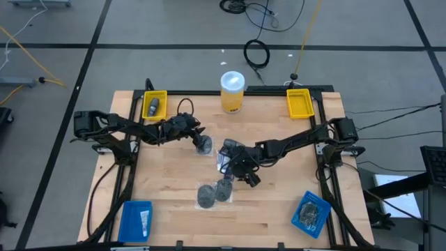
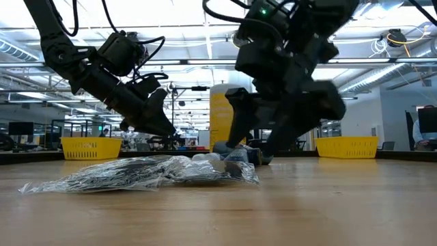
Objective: Pick & Place Travel size toiletries
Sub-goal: Put the blue shaving cream into the right yellow bin
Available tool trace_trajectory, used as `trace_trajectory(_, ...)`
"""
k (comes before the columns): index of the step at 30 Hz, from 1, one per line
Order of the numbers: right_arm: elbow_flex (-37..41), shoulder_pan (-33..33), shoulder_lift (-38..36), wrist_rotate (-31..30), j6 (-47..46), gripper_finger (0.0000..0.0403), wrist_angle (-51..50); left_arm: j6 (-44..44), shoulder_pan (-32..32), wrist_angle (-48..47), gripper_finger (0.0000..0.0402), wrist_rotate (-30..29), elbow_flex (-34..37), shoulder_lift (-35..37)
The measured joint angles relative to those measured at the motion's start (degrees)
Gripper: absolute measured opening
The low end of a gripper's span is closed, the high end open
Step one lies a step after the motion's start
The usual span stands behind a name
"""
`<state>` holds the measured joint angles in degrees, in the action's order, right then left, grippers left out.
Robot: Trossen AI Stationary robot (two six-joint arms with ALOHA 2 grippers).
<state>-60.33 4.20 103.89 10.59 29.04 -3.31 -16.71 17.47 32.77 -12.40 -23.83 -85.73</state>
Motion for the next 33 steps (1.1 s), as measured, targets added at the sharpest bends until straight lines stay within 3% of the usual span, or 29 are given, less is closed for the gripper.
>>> trace_trajectory(4,2.12,-1.24,0.31,0.13,0.6,0.0321,5.93,-0.09,0.0,0.0,0.0157,0.0,0.0,0.0)
trace_trajectory(12,2.21,-4.12,1.69,2.81,0.3,0.032,3.51,-0.28,0.0,0.28,0.0157,0.0,-0.02,0.0)
trace_trajectory(19,2.2,-2.94,1.73,3.07,-2.69,0.0313,0.85,-0.25,-0.04,0.31,0.0157,0.0,-0.02,0.02)
trace_trajectory(33,2.16,-2.07,1.65,-1.77,-16.2,0.0186,-2.3,-0.17,-0.04,0.28,0.0157,0.02,-0.02,0.02)
